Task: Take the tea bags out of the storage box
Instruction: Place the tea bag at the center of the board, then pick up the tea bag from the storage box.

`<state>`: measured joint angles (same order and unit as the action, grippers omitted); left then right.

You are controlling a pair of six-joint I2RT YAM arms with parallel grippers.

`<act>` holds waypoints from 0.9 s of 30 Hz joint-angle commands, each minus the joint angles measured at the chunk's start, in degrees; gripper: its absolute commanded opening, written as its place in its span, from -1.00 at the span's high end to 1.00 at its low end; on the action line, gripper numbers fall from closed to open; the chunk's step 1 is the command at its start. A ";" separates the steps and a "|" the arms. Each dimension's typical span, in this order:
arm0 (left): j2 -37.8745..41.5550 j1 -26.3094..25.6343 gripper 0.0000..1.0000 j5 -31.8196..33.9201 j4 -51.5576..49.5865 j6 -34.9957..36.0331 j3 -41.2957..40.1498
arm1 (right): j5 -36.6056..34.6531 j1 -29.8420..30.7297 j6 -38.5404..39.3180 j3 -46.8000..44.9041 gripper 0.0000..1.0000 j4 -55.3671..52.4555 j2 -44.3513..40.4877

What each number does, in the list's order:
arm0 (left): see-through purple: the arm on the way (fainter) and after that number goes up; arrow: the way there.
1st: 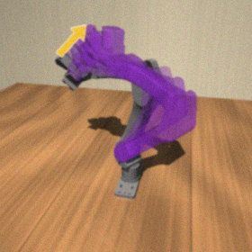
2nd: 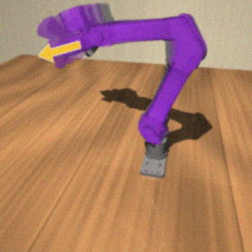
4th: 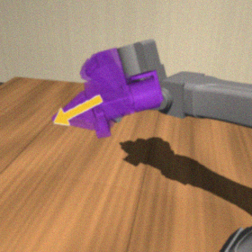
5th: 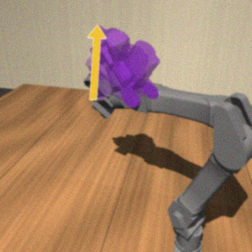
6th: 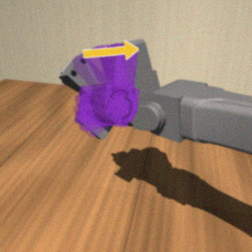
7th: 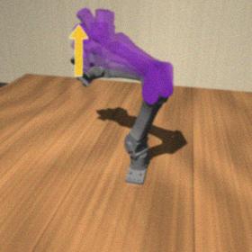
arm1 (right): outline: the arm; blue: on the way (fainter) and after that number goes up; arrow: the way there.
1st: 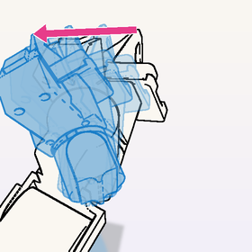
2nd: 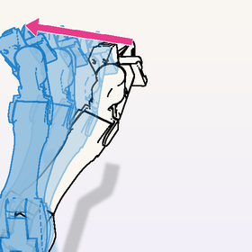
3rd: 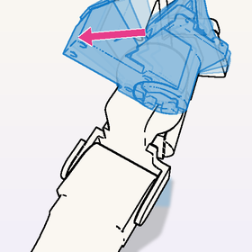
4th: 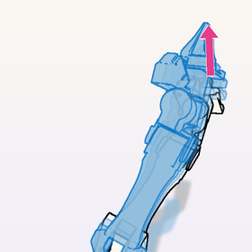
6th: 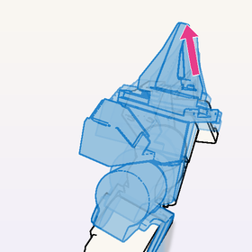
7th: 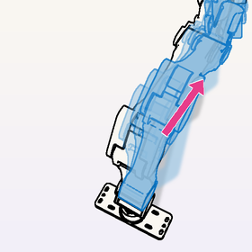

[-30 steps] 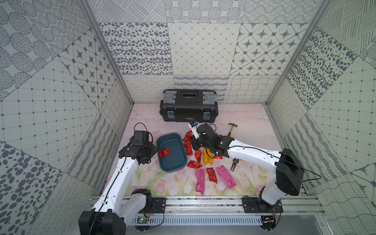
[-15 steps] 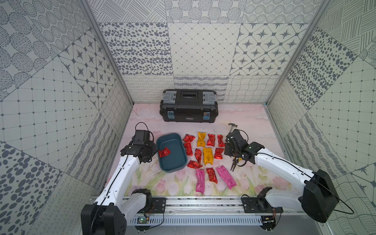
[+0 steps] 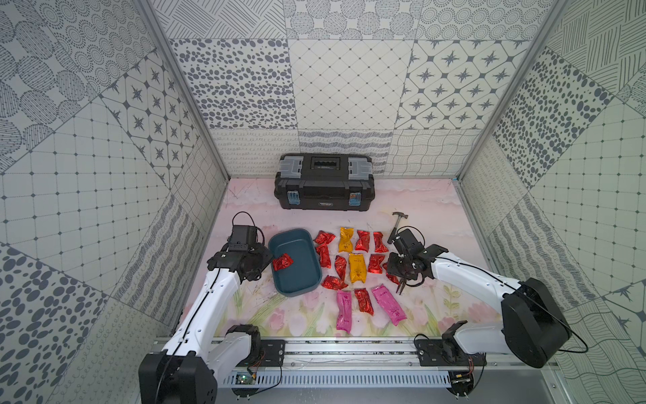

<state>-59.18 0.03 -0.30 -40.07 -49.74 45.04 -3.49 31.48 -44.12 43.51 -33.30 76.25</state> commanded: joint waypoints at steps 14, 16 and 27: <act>4.53 0.51 0.00 4.48 -9.12 -9.27 -2.96 | 21.22 18.84 55.08 16.69 0.05 26.00 12.67; 6.29 0.58 0.00 5.72 -10.68 -11.25 -3.83 | 22.77 20.53 58.77 21.44 0.05 26.52 17.70; 14.70 0.59 -0.01 5.31 -15.94 -18.45 -7.77 | 26.24 24.43 67.20 45.47 -0.06 23.72 43.95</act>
<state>-46.41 0.19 3.64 -50.43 -63.16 38.06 20.78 55.57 18.74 85.34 -9.67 116.68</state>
